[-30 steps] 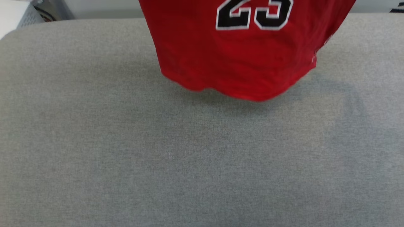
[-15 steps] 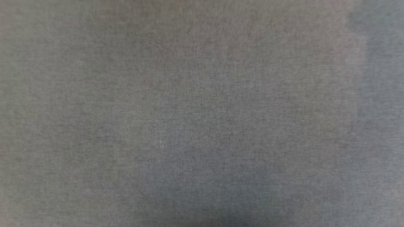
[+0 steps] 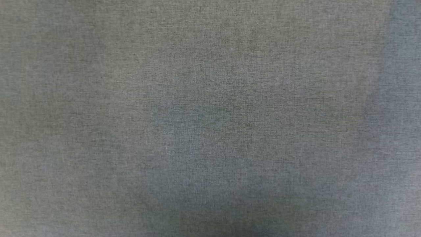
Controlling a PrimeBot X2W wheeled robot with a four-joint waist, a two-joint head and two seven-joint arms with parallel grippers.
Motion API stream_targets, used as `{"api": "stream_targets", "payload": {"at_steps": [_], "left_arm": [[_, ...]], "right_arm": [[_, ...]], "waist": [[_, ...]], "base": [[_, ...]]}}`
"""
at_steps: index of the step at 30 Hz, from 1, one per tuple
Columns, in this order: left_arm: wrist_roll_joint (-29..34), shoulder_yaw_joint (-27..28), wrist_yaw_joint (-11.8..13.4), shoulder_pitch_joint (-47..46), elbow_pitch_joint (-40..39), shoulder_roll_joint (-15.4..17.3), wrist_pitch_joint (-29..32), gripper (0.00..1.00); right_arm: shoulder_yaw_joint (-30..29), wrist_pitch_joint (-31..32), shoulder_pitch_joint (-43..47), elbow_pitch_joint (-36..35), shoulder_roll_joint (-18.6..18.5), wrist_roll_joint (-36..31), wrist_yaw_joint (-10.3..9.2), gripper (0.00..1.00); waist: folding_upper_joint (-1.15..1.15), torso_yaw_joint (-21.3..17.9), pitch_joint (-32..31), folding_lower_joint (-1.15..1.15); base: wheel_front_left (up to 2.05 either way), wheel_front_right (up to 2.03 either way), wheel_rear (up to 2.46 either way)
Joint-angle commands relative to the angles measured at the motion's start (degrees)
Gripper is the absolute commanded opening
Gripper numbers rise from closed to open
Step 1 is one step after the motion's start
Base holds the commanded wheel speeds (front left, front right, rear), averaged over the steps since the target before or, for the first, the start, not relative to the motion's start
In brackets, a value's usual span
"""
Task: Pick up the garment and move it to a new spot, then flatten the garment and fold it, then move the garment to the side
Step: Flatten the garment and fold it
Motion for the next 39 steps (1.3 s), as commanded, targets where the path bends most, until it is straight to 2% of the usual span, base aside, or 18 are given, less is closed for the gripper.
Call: {"api": "stream_targets", "payload": {"at_steps": [1, 9, 17, 22, 31, 36, 39], "left_arm": [[-0.82, -0.14, -0.27, 2.78, 0.98, -0.39, -1.06, 0.00], [-4.20, -1.09, -0.40, 18.39, 5.12, -2.83, -5.53, 0.00], [-8.21, -2.14, -0.06, 35.41, 6.63, -5.09, -5.41, 0.00], [-11.10, -1.59, 1.20, 44.62, 6.23, -6.21, -5.16, 0.00], [-14.48, -2.53, 1.45, 57.06, 4.20, -4.48, 0.97, 0.00], [-16.90, -3.42, 1.32, 64.22, 0.60, -2.88, 6.53, 0.00], [-18.15, -3.35, 2.25, 68.45, -2.75, -1.77, 8.70, 0.00]], "right_arm": [[0.23, -0.86, 2.66, 0.72, 0.28, -0.02, -0.47, 0.00], [2.86, -0.90, 16.55, 3.62, -0.02, 4.71, -0.47, 0.00], [5.94, 3.11, 32.96, 3.54, -1.18, 11.04, -0.47, 0.00], [5.70, 6.16, 40.97, 3.26, -1.47, 14.58, -0.47, 0.00], [4.77, 10.07, 51.47, 1.21, -3.65, 17.80, -0.47, 0.00], [3.73, 15.29, 58.00, -1.49, -5.31, 20.10, -0.47, 0.00], [2.97, 18.66, 62.35, -4.03, -6.41, 21.38, -0.47, 0.00]], "waist": [[0.00, -0.20, -1.78, -0.01], [0.00, 0.23, -8.05, -0.01], [0.00, 0.27, -16.60, -0.01], [0.00, 0.36, -21.38, -0.01], [0.00, 0.71, -29.99, -0.01], [0.00, 0.94, -33.62, -0.01], [0.00, 1.16, -35.30, -0.01]], "base": [[0.00, 0.00, 0.00], [0.00, 0.00, 0.00], [0.00, 0.00, 0.00], [0.00, 0.00, 0.00], [0.00, 0.00, 0.00], [0.00, 0.00, 0.00], [0.00, 0.00, 0.00]]}}
